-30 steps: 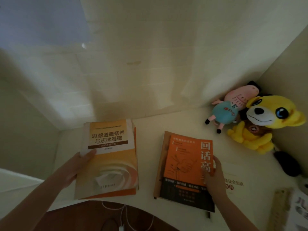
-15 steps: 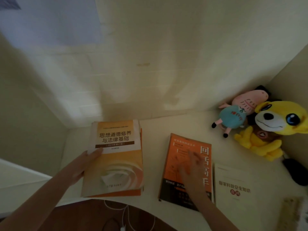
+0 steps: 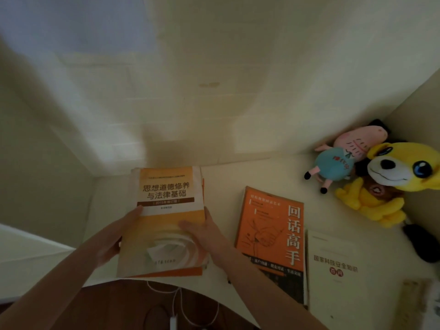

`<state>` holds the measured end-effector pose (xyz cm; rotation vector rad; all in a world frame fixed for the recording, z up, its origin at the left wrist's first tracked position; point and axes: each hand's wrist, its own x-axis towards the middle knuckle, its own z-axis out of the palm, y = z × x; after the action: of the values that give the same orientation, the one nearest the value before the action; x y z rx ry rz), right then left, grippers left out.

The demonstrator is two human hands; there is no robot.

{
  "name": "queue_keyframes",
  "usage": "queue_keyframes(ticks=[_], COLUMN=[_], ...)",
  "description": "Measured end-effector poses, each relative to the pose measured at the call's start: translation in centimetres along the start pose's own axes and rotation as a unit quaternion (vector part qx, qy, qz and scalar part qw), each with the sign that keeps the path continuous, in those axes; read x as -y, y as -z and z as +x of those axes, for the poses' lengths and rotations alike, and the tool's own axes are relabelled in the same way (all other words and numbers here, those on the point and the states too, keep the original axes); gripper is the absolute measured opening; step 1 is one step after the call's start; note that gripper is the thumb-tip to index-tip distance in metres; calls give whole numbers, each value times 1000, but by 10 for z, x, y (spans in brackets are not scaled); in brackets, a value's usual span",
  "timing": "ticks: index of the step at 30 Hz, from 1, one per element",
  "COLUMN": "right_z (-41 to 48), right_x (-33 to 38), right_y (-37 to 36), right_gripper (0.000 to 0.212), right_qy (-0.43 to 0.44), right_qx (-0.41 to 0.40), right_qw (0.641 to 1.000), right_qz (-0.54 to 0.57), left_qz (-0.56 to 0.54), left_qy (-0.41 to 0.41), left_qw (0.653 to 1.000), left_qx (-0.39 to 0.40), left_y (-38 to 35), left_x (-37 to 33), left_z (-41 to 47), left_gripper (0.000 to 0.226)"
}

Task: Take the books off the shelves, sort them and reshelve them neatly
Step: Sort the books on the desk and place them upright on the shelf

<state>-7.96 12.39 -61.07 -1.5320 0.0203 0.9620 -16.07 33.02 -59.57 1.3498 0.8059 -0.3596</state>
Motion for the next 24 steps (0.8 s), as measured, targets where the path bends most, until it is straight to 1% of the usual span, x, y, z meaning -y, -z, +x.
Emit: queue_keyframes(ticks=[7, 9, 11, 13, 16, 18, 20, 22, 24], right_z=[1, 2, 2, 2, 1, 2, 1, 0, -1], right_x=[-4, -6, -5, -5, -5, -6, -6, -5, -6], right_y=[-1, -2, -2, -1, -2, -3, -2, -2, -3], right_gripper=[80, 80, 80, 79, 78, 81, 82, 81, 85], right_qy=[-4, -2, 1, 0, 12, 17, 16, 18, 25], right_qx=[0, -4, -5, -2, -5, -11, -9, -7, -6], right_qw=[1000, 1000, 1000, 1000, 1000, 1000, 1000, 1000, 999], right_qz=[3, 6, 6, 11, 6, -2, -2, 16, 18], left_qz=[-19, -11, 2, 7, 13, 19, 26, 21, 8], left_qy=[-17, -15, -13, -13, -27, -30, -32, -33, -26], left_qw=[1000, 1000, 1000, 1000, 999, 998, 997, 998, 999], left_qx=[6, 8, 11, 12, 32, 49, 58, 49, 26], left_y=[-5, -3, 1, 5, 0, -2, 0, 1, -1], left_x=[-4, -3, -4, -4, -4, -5, -5, -5, -5], left_z=[1, 2, 2, 2, 1, -1, -1, 0, 3], left_gripper=[47, 55, 70, 76, 71, 66, 70, 69, 60])
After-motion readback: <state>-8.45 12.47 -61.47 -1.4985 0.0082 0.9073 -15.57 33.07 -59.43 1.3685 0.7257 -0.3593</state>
